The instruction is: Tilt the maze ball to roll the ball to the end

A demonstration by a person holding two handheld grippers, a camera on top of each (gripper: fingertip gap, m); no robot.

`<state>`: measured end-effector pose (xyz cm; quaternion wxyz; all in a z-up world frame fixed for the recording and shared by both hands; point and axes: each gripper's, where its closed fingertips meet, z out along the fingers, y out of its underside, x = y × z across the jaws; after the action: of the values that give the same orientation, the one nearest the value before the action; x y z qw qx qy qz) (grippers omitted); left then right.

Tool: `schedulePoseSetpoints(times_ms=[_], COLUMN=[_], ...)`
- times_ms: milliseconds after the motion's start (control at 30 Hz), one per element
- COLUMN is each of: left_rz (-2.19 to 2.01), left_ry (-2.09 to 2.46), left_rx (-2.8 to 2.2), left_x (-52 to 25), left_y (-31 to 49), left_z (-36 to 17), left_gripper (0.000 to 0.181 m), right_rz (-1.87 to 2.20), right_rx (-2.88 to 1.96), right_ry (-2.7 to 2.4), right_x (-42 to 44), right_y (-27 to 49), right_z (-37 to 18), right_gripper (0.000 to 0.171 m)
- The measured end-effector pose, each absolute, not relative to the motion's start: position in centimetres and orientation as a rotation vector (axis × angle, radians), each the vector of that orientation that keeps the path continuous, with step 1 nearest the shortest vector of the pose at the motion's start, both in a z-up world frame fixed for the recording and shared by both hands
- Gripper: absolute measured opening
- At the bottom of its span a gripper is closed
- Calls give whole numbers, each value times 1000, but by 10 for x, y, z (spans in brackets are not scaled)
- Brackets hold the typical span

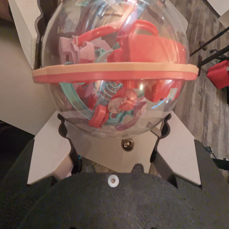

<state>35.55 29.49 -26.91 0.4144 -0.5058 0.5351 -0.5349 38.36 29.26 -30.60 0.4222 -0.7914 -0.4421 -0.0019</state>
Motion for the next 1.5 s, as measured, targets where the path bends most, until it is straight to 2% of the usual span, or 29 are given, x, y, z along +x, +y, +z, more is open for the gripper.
schedulePoseSetpoints(times_ms=[1500], left_rz=[-1499], left_ry=[1231], left_rx=[-1330], left_x=[354], left_y=[310], left_z=[-256], left_gripper=[153], right_rz=[219], right_rx=[-2082], right_ry=[-937], right_x=[373], right_y=[299], right_z=[-305], right_gripper=[154])
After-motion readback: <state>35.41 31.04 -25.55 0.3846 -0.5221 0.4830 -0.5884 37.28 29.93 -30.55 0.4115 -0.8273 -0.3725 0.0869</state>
